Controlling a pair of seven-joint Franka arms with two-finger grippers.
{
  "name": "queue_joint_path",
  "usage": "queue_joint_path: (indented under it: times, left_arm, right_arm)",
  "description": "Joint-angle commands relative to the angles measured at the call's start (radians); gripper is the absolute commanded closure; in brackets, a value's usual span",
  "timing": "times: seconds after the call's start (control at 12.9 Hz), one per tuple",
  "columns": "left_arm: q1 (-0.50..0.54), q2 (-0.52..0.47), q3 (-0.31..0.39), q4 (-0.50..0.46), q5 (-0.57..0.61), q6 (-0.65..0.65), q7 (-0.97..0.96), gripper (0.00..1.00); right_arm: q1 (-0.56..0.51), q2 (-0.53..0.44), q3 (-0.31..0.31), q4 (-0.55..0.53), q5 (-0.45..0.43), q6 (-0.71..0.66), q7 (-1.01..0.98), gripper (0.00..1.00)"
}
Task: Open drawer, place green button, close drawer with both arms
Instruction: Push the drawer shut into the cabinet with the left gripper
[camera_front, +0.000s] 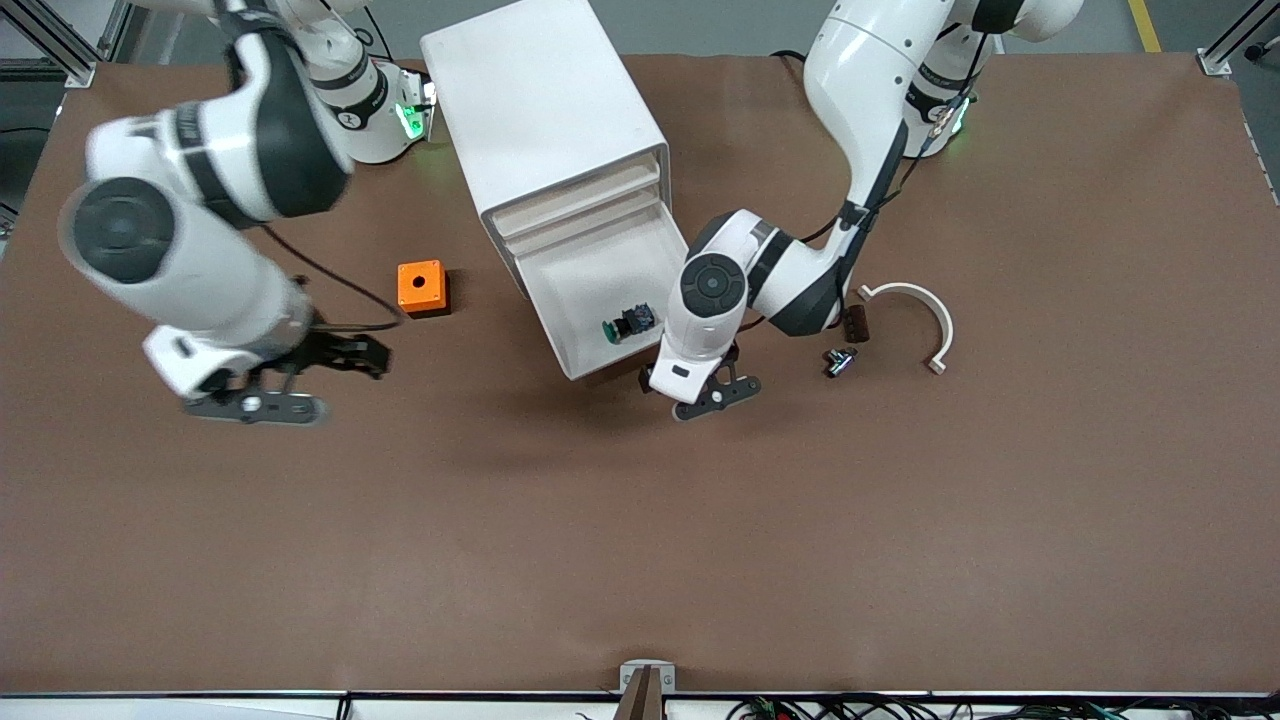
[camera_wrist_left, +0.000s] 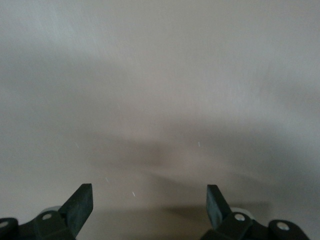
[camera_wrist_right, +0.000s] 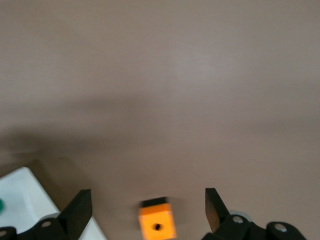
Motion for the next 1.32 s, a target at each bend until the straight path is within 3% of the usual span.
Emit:
queue_joint_path:
  times: [0.0,0.23,0.7,1.09,1.24]
  left_arm:
    - [-0.010,-0.004,-0.055,-0.008,0.001,-0.035,-0.104,0.00]
    - [-0.010,-0.007,-0.129,-0.013,0.001,-0.092,-0.160,0.00]
    - [-0.007,-0.007,-0.277,-0.020,-0.007,-0.109,-0.317,0.00]
    - [-0.024,0.000,-0.301,-0.017,-0.128,-0.098,-0.328,0.00]
    - [-0.024,0.002,-0.299,-0.010,-0.163,-0.097,-0.334,0.00]
  right_arm:
    - [-0.136,-0.055,0.024,-0.020,0.006,-0.057,-0.214,0.00]
    - [-0.245,-0.092,0.024,-0.019,0.001,-0.103,-0.353,0.00]
    - [-0.273,-0.101,0.024,-0.019,0.010,-0.156,-0.314,0.00]
    - [-0.273,-0.095,0.030,-0.015,0.020,-0.128,-0.289,0.00]
    - [-0.291,-0.092,0.022,-0.008,0.093,-0.129,-0.290,0.00]
